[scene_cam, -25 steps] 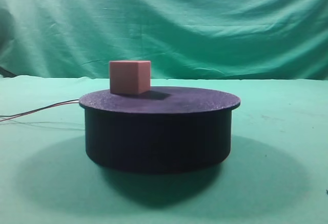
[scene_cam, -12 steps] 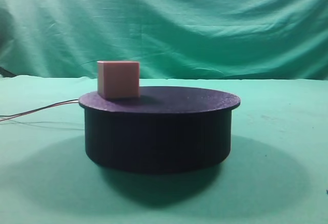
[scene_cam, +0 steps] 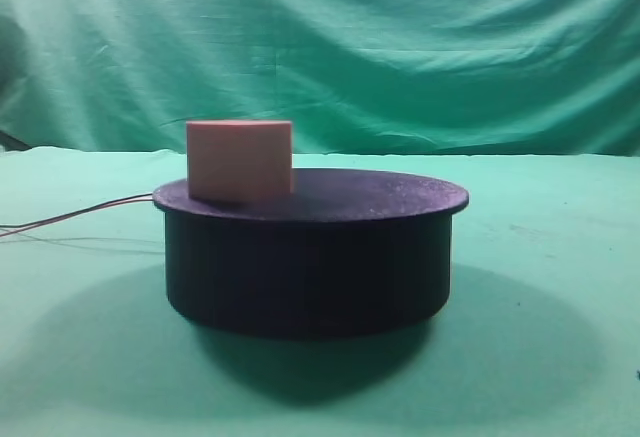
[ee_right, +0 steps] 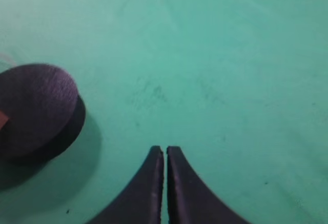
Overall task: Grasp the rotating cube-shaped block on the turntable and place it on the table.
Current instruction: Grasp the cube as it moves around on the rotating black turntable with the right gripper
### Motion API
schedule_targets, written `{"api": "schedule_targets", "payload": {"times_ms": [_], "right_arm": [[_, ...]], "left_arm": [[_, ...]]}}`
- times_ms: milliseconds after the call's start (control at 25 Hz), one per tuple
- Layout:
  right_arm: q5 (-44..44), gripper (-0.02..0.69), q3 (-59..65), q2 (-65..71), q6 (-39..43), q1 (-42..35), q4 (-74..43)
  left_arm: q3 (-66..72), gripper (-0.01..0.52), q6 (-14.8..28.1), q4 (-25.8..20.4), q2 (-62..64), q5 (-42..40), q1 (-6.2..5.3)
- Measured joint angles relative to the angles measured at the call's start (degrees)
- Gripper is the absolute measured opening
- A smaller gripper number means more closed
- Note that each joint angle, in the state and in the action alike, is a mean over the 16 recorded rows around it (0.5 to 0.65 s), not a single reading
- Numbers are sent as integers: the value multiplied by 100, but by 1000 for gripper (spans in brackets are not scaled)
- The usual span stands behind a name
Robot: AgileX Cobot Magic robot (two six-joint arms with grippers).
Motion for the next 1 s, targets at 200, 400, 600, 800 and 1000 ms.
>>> {"api": "schedule_targets", "payload": {"times_ms": [200, 400, 600, 800, 1000], "right_arm": [[366, 0, -578, 1238, -556, 667, 168], [605, 0, -1354, 2721, -248, 1642, -147], [680, 41, -2134, 4004, 479, 2541, -643], [757, 191, -2740, 4826, 1308, 3025, -1020], [781, 389, -3060, 5240, 1796, 3131, -1014]], "left_arm": [[0, 0, 0, 0, 0, 0, 0], [0, 0, 0, 0, 0, 0, 0], [0, 0, 0, 0, 0, 0, 0], [0, 0, 0, 0, 0, 0, 0], [0, 0, 0, 0, 0, 0, 0]]}}
